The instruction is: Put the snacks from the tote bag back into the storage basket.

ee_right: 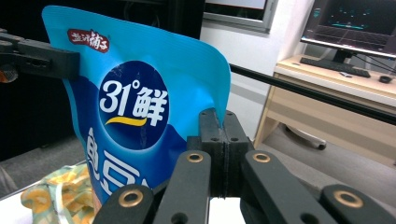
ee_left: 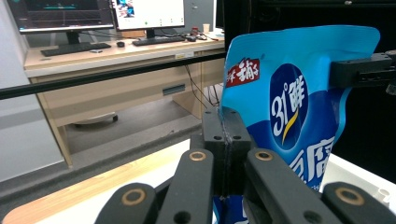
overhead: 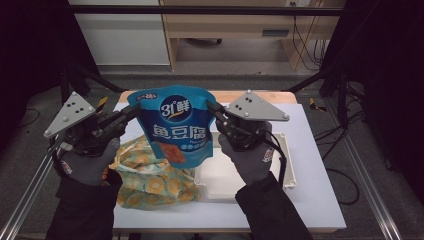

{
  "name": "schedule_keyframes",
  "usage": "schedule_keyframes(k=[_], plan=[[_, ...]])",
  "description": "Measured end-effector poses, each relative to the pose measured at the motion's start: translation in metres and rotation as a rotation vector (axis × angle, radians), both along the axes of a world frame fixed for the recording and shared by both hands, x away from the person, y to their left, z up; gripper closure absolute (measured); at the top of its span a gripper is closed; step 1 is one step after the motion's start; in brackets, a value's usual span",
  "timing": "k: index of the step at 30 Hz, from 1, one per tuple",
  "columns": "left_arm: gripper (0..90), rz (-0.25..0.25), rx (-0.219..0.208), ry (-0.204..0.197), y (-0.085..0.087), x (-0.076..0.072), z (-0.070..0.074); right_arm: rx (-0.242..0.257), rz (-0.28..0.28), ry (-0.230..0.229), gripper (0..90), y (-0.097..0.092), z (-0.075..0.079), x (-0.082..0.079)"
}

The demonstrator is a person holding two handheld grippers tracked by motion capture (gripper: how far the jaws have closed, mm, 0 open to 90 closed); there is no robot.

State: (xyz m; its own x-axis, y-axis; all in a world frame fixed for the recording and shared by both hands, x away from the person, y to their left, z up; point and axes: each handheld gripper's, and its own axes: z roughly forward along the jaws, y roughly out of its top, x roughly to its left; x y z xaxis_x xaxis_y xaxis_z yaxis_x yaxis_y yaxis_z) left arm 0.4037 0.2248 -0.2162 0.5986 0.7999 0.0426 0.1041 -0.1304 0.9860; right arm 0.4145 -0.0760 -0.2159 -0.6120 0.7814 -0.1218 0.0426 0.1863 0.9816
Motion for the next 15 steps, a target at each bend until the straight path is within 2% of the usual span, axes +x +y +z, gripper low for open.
schedule_keyframes(k=[15], plan=[[90.0,-0.063,0.016,0.007,-0.036,0.005,-0.002,0.007,-0.055,-0.001,90.0,-0.038,-0.005,-0.01]])
